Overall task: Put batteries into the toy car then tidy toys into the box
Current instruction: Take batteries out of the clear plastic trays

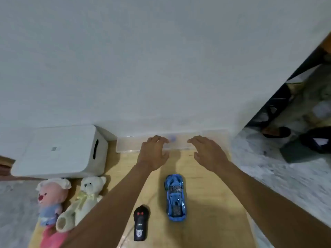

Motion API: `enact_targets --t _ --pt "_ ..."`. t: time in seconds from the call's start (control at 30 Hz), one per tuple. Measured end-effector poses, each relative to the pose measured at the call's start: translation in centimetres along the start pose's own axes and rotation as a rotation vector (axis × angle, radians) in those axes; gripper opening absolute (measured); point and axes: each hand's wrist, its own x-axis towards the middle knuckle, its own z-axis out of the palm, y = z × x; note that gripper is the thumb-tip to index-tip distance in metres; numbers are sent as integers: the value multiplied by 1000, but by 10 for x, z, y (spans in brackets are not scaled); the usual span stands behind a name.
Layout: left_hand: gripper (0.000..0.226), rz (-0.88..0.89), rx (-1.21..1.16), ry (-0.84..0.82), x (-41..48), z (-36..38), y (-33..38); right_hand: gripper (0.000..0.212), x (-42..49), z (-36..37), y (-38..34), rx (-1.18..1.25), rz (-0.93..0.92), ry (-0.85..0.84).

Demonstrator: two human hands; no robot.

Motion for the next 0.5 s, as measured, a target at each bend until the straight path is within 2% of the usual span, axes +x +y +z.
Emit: enact_targets --t 0.23,0.37,0.5 --pt "49 -9 183 -88 39 34 -4 60 40 31 8 -194 -7 -101" --pt "47 6 239 -27 43 45 -9 60 46 42 13 -215 -18 -93" --pt "44 44 294 36 44 49 -14 58 50 44 15 -252 -53 -6"
